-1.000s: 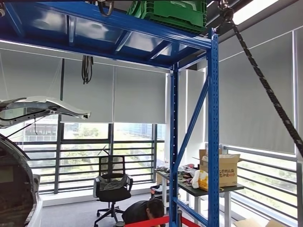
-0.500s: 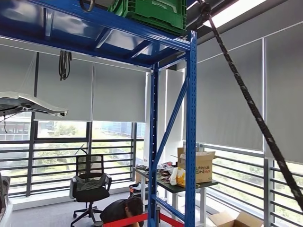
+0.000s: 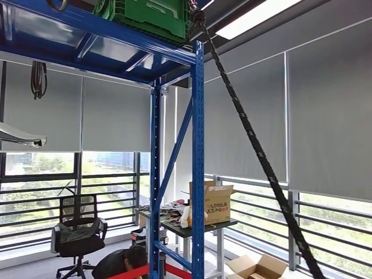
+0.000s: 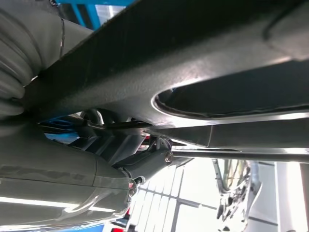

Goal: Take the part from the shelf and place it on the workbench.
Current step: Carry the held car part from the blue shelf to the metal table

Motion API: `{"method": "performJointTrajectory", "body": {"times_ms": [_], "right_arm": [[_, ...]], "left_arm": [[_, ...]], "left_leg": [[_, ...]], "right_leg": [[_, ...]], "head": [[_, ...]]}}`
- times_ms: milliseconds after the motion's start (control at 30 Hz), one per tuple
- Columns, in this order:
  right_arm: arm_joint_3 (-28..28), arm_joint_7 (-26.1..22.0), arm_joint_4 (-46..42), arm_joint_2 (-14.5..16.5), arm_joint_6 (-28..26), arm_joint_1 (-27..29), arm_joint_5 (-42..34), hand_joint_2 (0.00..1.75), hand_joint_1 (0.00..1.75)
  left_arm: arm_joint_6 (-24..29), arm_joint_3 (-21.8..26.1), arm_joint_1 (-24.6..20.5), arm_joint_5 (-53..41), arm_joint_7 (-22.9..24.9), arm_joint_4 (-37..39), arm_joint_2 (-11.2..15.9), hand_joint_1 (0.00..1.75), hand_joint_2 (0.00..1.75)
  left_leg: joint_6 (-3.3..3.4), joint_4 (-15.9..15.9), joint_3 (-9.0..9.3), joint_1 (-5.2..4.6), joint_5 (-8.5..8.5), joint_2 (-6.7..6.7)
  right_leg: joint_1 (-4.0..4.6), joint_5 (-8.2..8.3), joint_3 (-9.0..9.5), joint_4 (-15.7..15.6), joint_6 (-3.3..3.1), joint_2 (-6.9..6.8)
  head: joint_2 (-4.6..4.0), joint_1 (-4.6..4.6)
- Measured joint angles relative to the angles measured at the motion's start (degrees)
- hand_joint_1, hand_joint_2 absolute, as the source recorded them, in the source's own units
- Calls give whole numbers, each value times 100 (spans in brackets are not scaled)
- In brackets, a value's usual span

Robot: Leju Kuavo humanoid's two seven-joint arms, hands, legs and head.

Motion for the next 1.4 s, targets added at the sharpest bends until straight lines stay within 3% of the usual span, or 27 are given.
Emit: {"method": "performJointTrajectory", "body": {"times_ms": [100, 133, 167, 233, 300, 333, 367, 400, 433, 500, 567, 600, 667, 733, 833, 900, 933, 967, 1033, 1100, 1167, 1200, 1267, 1300, 1367, 1400], "right_arm": [[286, 14, 70, 37, -32, -128, 4, 175, 175], [408, 21, 94, 50, -42, -175, 7, 175, 175], [505, 27, 111, 57, -49, -209, 10, 175, 175], [598, 33, 122, 56, -58, -264, 11, 175, 175], [675, 44, 135, 59, -68, -329, 7, 175, 175], [714, 59, 149, 61, -75, -351, 1, 175, 175], [751, 83, 167, 62, -83, -368, -11, 175, 175], [786, 111, 189, 63, -91, -389, -30, 175, 175], [818, 139, 211, 63, -99, -418, -55, 175, 175], [870, 180, 252, 64, -114, -499, -115, 175, 175], [921, 206, 297, 66, -131, -585, -174, 175, 175], [942, 214, 326, 66, -140, -612, -201, 175, 175], [974, 232, 385, 65, -155, -642, -245, 175, 175], [995, 241, 434, 63, -173, -677, -296, 175, 175], [1016, 241, 507, 60, -201, -709, -366, 175, 175], [1021, 241, 556, 51, -208, -677, -395, 175, 175], [1024, 241, 576, 49, -211, -660, -407, 175, 175], [1026, 241, 590, 48, -213, -646, -416, 175, 175], [1030, 242, 608, 47, -216, -635, -429, 175, 175], [1035, 249, 625, 45, -217, -627, -438, 175, 175], [1038, 261, 645, 40, -218, -614, -443, 175, 175], [1037, 268, 654, 36, -218, -613, -447, 175, 175], [1038, 286, 668, 30, -217, -634, -456, 175, 175], [1039, 294, 677, 29, -217, -646, -462, 175, 175], [1042, 307, 709, 29, -216, -653, -472, 175, 175], [1044, 311, 728, 28, -216, -652, -478, 175, 175]], "left_arm": [[-1, 11, -1, 65, -55, -1, 10, 0, 175], [-4, 19, -3, 92, -87, -1, 12, 0, 175], [-8, 28, -10, 108, -116, 0, 12, 0, 175], [-14, 42, -23, 118, -146, 1, 13, 0, 175], [-17, 58, -19, 134, -168, 0, 15, 0, 175], [-20, 64, -13, 143, -179, 0, 15, 0, 175], [-27, 70, -12, 150, -191, 0, 15, 0, 175], [-39, 73, -15, 154, -203, 0, 15, 0, 175], [-51, 75, -24, 155, -215, 0, 15, 0, 175], [-68, 77, -41, 154, -231, 1, 14, 0, 175], [-69, 77, -45, 144, -221, 1, 10, 0, 175], [-70, 77, -41, 132, -206, 1, 7, 0, 175], [-69, 76, -41, 105, -172, 1, -2, 0, 175], [-69, 76, -51, 87, -157, 1, -13, 0, 175], [-66, 74, -31, 74, -128, 1, -24, 0, 175], [-61, 75, -6, 72, -109, 1, -24, 0, 175], [-59, 75, 0, 69, -98, 1, -24, 0, 175], [-59, 75, 1, 65, -88, 1, -24, 0, 175], [-60, 74, -3, 57, -72, 1, -25, 0, 175], [-61, 74, -6, 52, -54, 1, -26, 0, 175], [-63, 74, -22, 49, -45, 1, -30, 0, 175], [-65, 74, -35, 49, -47, 1, -34, 0, 175], [-68, 74, -53, 48, -58, 1, -44, 0, 175], [-71, 74, -54, 48, -64, 1, -45, 0, 175], [-79, 74, -45, 48, -67, 1, -46, 0, 175], [-82, 74, -44, 47, -68, 1, -46, 0, 175]], "left_leg": [[33, -915, 384, 27, 397, -227], [63, -1159, 483, 40, 478, -283], [97, -1202, 500, 44, 462, -261], [159, -1224, 515, 59, 476, -167], [195, -1229, 524, 50, 469, -58], [205, -1229, 525, 45, 463, 1], [207, -1228, 528, 42, 458, 56], [205, -1228, 533, 41, 451, 106], [200, -1228, 544, 40, 442, 152], [171, -1233, 581, 36, 414, 233], [126, -1243, 608, 21, 390, 309], [100, -1256, 618, 14, 386, 355], [41, -1285, 648, 17, 368, 431], [8, -1145, 605, 25, 232, 316], [7, -173, 134, 18, -235, 53], [2, 270, -127, 13, -291, 14], [1, 184, -118, 15, -156, 4], [-2, -105, -14, 24, 61, -19], [2, -813, 274, 63, 425, -188], [29, -1126, 409, 75, 497, -337], [81, -1149, 419, 59, 484, -300], [113, -1160, 425, 59, 492, -258], [179, -1181, 442, 68, 501, -164], [201, -1183, 448, 60, 496, -113], [222, -1182, 453, 48, 484, -2], [224, -1182, 456, 45, 478, 51]], "right_leg": [[-6, -22, -77, 91, 76, 209], [-9, -29, -116, 125, 118, 292], [-7, -47, -153, 167, 159, 300], [-10, -226, -271, 432, 226, 103], [-39, -567, -586, 1107, 289, -118], [-59, -700, -760, 1466, 311, -157], [-72, -746, -871, 1687, 325, -175], [-78, -684, -880, 1700, 331, -188], [-80, -531, -782, 1496, 326, -206], [-48, -167, -387, 719, 283, -373], [23, -22, -139, 204, 218, -565], [53, -41, -124, 148, 192, -597], [53, -20, -127, 102, 132, -496], [25, 15, -100, 36, 57, -397], [20, 29, -80, 8, -11, -235], [25, 25, -72, 11, -18, -100], [22, 21, -64, 16, -15, -28], [17, 13, -55, 27, -6, 42], [14, -20, -69, 88, 34, 177], [8, -33, -121, 140, 91, 284], [-10, -23, -156, 141, 152, 369], [-10, -45, -170, 164, 184, 324], [-13, -229, -302, 457, 254, 81], [-22, -392, -450, 774, 285, -66], [-54, -683, -820, 1511, 325, -172], [-63, -724, -941, 1736, 334, -186]], "head": [[0, -1], [0, -1], [0, -2], [0, -1], [0, -2], [0, -2], [0, -2], [0, -2], [0, -2], [0, -2], [1, -1], [1, -1], [1, -1], [1, -1], [0, 0], [0, 0], [0, 0], [0, 0], [0, -1], [1, -2], [1, -2], [1, -3], [1, -3], [1, -3], [0, -4], [0, -4]]}}
